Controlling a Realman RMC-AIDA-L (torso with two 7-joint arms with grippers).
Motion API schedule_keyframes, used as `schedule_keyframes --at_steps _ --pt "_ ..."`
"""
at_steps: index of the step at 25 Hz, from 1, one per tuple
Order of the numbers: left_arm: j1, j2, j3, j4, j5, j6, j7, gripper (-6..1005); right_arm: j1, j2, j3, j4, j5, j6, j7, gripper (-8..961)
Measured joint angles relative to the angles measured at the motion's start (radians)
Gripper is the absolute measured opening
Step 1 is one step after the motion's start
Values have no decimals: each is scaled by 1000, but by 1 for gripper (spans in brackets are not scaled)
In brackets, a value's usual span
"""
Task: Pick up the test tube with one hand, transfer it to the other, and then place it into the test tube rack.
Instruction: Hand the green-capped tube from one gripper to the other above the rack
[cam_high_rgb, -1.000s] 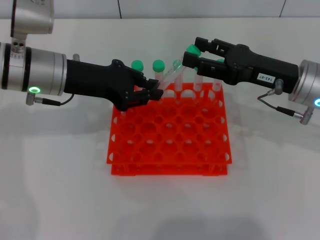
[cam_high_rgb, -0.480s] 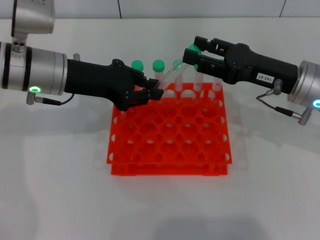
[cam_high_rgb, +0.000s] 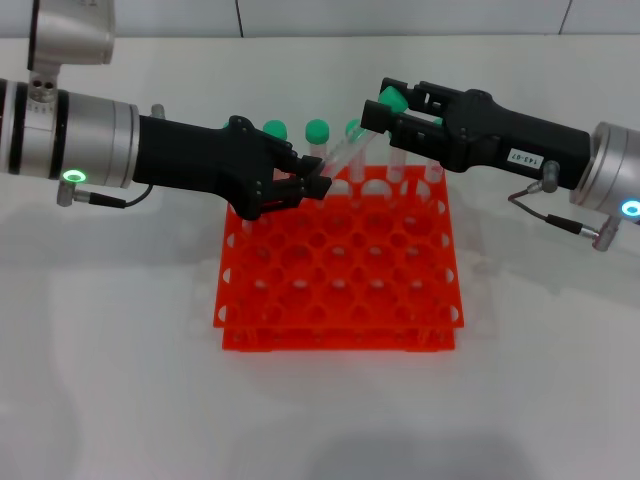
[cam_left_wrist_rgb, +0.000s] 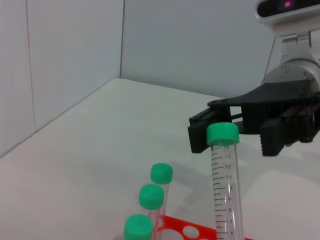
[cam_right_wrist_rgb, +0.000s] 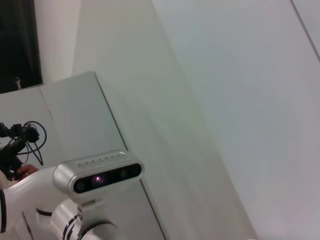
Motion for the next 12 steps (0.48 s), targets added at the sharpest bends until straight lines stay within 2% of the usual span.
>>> schedule_keyframes --at_steps 12 --pt "-2 -2 0 0 4 0 0 304 -5 0 -12 -1 31 11 -16 427"
